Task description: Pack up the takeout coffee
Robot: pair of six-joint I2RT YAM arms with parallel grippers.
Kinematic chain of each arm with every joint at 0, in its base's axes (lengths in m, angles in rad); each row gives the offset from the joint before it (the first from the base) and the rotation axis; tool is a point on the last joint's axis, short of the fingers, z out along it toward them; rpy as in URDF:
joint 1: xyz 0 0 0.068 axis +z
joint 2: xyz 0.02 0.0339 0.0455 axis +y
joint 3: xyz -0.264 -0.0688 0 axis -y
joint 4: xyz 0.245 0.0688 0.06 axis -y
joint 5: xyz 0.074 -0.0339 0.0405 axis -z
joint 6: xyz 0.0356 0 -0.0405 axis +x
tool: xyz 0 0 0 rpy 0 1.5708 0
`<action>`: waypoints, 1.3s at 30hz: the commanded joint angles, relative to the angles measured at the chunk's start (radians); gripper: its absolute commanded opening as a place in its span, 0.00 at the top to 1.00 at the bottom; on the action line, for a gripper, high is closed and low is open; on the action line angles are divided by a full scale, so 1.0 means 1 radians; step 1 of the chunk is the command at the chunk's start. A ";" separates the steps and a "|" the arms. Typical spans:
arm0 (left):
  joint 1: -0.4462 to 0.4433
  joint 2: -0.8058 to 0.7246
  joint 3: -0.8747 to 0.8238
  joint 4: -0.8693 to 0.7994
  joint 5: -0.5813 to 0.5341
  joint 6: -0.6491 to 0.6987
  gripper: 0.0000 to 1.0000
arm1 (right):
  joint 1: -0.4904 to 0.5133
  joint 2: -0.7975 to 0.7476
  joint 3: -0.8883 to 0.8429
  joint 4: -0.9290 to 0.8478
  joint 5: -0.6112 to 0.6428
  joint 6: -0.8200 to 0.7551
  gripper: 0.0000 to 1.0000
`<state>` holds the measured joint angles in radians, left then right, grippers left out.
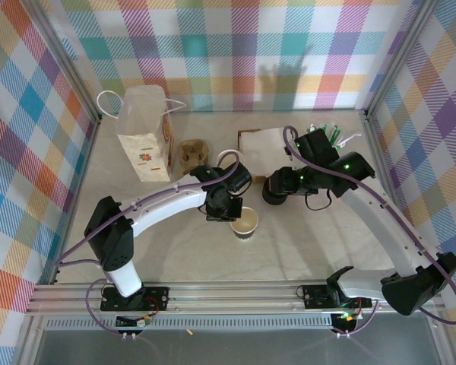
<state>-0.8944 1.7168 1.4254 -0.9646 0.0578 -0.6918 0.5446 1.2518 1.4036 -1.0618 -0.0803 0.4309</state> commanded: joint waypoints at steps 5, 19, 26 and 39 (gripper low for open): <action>0.018 0.017 0.022 0.020 0.003 -0.025 1.00 | 0.005 -0.032 -0.013 -0.003 -0.012 0.013 0.51; 0.036 0.038 0.066 -0.006 -0.034 -0.029 1.00 | 0.004 -0.030 -0.013 -0.007 -0.015 0.011 0.50; 0.044 0.046 0.097 -0.047 -0.054 -0.028 1.00 | 0.005 -0.024 -0.008 -0.004 -0.018 0.011 0.49; 0.047 0.046 0.120 -0.080 -0.058 -0.030 0.71 | 0.005 -0.006 0.027 -0.016 -0.010 -0.010 0.45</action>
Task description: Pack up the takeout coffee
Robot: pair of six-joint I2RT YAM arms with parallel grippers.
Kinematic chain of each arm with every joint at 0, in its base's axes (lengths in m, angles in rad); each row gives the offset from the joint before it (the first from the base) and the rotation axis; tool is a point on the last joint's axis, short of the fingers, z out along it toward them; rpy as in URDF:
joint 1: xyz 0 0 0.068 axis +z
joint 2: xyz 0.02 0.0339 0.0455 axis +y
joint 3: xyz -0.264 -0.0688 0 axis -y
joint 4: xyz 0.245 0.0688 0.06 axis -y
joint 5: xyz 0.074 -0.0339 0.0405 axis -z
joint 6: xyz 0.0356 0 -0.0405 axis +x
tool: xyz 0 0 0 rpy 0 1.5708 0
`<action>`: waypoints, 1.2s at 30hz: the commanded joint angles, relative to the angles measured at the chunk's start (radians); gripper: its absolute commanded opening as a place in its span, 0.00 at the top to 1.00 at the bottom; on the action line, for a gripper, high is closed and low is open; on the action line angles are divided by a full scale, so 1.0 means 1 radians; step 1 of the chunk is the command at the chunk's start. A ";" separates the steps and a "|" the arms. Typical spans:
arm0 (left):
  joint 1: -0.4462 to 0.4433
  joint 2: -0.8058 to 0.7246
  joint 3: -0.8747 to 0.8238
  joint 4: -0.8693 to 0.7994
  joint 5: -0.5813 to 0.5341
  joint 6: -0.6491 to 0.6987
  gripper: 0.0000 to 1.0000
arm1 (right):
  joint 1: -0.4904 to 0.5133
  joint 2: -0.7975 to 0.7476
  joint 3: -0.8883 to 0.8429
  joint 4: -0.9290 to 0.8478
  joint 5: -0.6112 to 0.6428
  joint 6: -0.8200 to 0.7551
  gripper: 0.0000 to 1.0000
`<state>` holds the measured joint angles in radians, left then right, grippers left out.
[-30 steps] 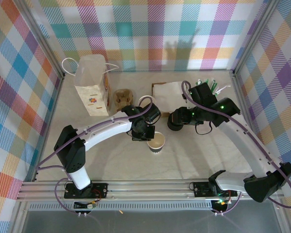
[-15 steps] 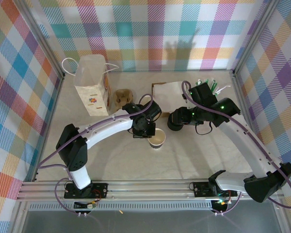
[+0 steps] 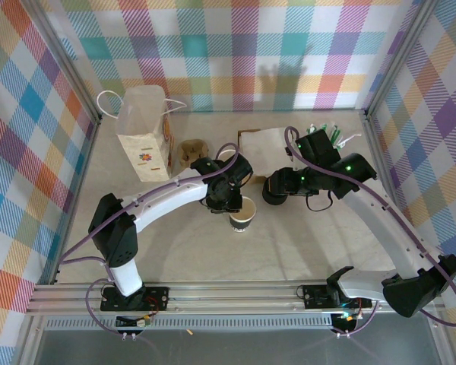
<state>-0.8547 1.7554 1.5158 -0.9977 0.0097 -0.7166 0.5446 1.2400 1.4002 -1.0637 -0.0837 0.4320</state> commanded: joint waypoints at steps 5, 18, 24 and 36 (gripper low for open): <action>0.008 -0.020 0.058 -0.080 -0.022 -0.006 0.66 | 0.004 0.017 0.052 -0.022 0.042 -0.049 0.38; 0.011 -0.150 0.211 -0.264 -0.134 0.043 0.57 | -0.001 -0.021 0.115 0.022 0.278 -0.212 0.01; 0.019 -0.182 0.270 -0.288 -0.150 0.066 0.56 | -0.008 -0.093 0.065 0.098 0.257 -0.223 0.01; 0.066 -0.348 0.289 -0.161 -0.270 0.113 0.42 | -0.011 -0.156 -0.011 0.157 0.004 -0.308 0.01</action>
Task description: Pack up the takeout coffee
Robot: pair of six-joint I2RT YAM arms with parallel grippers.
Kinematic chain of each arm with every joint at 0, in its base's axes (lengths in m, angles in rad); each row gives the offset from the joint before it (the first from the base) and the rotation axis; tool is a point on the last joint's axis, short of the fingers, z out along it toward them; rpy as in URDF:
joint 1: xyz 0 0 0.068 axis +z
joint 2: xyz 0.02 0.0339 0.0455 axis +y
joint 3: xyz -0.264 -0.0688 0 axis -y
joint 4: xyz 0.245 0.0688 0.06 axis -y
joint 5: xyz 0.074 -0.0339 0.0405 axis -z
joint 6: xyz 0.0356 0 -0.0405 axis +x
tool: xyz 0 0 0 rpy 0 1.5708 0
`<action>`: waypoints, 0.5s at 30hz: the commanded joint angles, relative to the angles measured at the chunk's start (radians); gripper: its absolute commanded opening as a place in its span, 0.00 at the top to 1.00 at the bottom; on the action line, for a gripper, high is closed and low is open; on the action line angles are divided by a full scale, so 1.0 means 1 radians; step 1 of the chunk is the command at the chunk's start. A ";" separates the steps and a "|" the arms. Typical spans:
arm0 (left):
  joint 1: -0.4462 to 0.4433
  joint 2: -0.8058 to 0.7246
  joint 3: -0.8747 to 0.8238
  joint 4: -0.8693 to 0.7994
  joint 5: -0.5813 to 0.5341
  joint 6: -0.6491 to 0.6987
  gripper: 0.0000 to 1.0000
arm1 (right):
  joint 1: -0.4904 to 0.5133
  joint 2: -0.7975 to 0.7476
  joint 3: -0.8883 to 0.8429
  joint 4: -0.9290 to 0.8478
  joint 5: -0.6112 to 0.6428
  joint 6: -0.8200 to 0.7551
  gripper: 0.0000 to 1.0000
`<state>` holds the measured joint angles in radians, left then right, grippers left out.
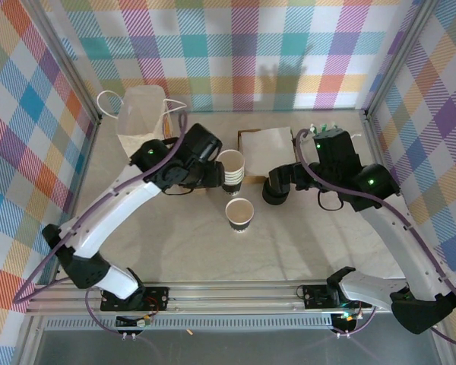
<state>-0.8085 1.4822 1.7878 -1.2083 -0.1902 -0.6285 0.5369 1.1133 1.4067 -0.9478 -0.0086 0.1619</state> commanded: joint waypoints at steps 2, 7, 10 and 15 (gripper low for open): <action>0.025 -0.129 -0.013 0.102 -0.128 0.039 0.35 | -0.005 -0.042 -0.037 0.051 -0.071 -0.052 0.05; 0.036 -0.247 -0.109 0.270 -0.176 0.184 0.17 | -0.009 -0.064 -0.081 0.054 -0.043 -0.096 0.17; 0.040 -0.282 -0.143 0.357 -0.125 0.302 0.09 | -0.012 -0.074 -0.077 0.017 -0.018 -0.108 0.30; 0.048 -0.263 -0.114 0.373 -0.039 0.393 0.05 | -0.023 -0.087 -0.105 -0.018 -0.004 -0.179 0.36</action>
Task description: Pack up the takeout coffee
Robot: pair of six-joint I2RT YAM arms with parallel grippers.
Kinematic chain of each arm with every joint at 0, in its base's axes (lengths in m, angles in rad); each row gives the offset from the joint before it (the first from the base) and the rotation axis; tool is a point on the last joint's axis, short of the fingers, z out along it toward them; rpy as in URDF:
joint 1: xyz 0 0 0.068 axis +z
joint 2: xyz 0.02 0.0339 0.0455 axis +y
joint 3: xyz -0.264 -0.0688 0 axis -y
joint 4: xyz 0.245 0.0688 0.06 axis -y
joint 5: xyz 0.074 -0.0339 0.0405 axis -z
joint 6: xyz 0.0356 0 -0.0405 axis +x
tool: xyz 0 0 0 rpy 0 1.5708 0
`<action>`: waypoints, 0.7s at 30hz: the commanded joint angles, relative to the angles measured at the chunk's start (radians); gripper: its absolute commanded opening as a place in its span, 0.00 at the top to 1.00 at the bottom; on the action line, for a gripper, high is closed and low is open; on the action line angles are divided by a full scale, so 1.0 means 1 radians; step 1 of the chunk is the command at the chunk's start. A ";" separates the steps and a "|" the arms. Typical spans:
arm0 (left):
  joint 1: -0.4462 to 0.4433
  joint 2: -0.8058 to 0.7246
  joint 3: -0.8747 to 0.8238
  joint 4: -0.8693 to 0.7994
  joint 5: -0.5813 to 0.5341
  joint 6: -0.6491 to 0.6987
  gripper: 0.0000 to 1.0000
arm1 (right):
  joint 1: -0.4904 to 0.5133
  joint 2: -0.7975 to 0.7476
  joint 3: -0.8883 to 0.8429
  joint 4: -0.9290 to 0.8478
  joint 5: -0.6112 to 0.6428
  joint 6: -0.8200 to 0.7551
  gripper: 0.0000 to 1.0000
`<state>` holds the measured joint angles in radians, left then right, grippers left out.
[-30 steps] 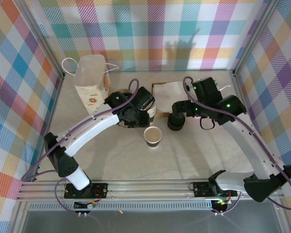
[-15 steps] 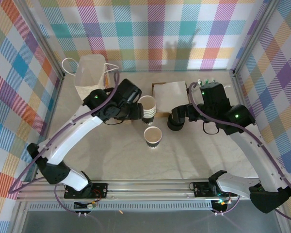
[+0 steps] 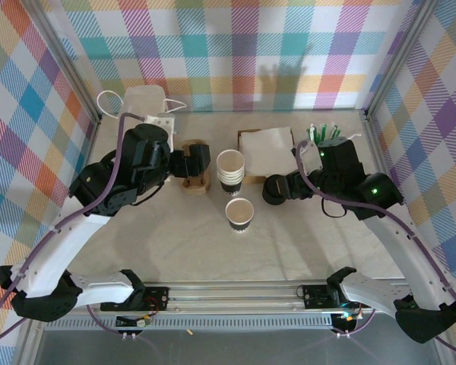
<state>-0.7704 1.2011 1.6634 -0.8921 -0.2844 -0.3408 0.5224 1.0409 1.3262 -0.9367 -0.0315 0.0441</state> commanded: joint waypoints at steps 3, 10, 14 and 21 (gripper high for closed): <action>0.011 0.037 0.007 0.057 0.106 0.128 0.07 | -0.013 0.002 -0.054 -0.029 0.052 -0.092 0.27; 0.010 0.054 -0.070 0.073 0.209 0.162 0.13 | -0.019 0.079 -0.074 -0.025 0.055 -0.182 0.21; 0.010 0.072 -0.090 0.048 0.261 0.199 0.13 | -0.024 0.119 -0.091 0.006 0.073 -0.211 0.17; 0.010 0.073 -0.169 0.031 0.315 0.243 0.13 | -0.041 0.180 -0.141 0.085 0.048 -0.270 0.11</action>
<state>-0.7685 1.2854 1.5288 -0.8406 -0.0174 -0.1368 0.4934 1.2057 1.1995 -0.9047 0.0330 -0.1741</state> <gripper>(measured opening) 0.868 0.882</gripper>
